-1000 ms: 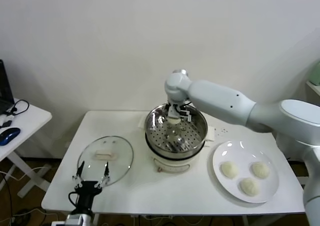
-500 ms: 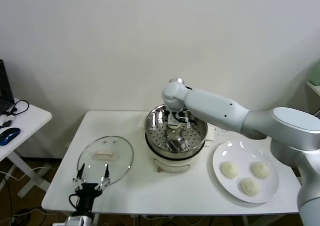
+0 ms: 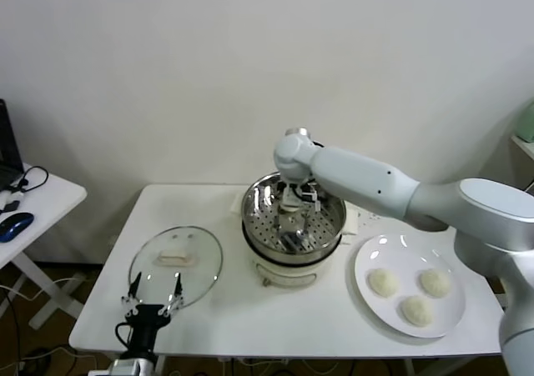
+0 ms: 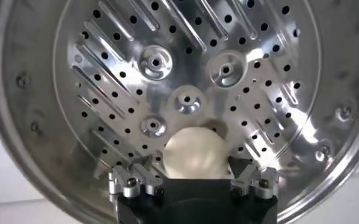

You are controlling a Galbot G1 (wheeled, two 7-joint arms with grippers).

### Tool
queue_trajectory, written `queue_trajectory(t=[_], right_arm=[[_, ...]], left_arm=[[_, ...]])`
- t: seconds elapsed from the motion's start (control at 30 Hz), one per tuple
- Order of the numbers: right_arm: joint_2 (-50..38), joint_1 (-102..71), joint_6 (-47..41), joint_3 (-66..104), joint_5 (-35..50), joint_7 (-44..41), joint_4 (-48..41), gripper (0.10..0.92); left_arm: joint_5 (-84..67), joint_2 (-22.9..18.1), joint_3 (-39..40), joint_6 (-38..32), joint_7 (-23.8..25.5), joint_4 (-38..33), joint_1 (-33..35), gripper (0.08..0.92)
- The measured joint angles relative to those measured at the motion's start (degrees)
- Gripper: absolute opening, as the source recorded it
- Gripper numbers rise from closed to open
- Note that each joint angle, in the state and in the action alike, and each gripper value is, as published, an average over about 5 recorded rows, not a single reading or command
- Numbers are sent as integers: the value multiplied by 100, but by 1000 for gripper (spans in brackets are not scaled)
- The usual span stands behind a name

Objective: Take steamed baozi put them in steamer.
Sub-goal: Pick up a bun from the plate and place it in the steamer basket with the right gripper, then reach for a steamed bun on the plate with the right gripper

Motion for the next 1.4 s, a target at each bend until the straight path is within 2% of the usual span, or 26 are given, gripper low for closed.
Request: queue_trajectory(t=[0.27,0.6,0.77,1.1,1.4], right_arm=[[-553,651,-329,-207,1128,-167,284,823],[-1814,1712,-1553,-1152,3668,-201,702,823],[-2565,1814,-2075,-1430,4473,-130,865,823],[-3798,873,-2626,-1095,4861,52,1072,823],[-4171,-491,-2896,-289,4737,268,1106,823]], left_arm=[[-1,6,10,15,-4,17,-40,823],[-1,29,104,39,-17,-49,-42,823],[-28,32,178,87,-65,-134,-11,823],[-69,45,216,202,-121,-373,24,823],[-81,50,183,201,-149,-378,77,823]])
